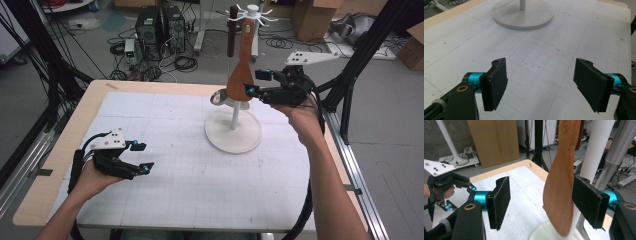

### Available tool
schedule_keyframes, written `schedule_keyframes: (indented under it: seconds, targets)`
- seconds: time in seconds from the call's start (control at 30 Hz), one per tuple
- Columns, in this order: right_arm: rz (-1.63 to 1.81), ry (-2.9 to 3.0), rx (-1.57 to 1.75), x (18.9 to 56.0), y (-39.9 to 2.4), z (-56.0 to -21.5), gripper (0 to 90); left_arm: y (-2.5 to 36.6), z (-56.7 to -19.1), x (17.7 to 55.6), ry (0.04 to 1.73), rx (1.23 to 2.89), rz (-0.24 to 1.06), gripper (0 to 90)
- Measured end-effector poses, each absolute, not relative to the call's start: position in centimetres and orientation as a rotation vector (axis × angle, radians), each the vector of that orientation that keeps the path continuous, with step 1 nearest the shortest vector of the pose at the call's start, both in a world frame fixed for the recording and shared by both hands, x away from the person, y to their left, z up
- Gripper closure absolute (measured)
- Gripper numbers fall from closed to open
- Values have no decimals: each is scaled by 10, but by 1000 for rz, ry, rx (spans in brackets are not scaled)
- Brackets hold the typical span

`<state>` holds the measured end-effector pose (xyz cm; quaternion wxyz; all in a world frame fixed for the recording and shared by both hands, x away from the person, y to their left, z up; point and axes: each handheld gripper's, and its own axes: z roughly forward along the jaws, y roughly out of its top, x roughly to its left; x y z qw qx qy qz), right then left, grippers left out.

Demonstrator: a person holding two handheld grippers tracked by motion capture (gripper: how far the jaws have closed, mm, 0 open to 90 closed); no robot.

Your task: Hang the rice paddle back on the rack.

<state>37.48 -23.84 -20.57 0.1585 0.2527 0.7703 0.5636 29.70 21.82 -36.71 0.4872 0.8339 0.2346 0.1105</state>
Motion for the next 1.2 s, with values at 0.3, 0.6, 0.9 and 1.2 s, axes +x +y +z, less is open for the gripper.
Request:
schedule_keyframes:
  seconds: [0.3,0.6,0.9,1.2]
  targets:
    - [1599,2204,736,366,-239,-224,244,221,-367,298,583,2025,275,259]
    - [1587,2215,760,359,-239,-247,180,223,-368,299,597,2024,275,253]
    - [1573,2215,807,351,-243,-271,157,225,-369,300,608,2023,277,240]
    - [1538,2228,821,345,-242,-285,129,226,-369,301,621,2015,282,229]
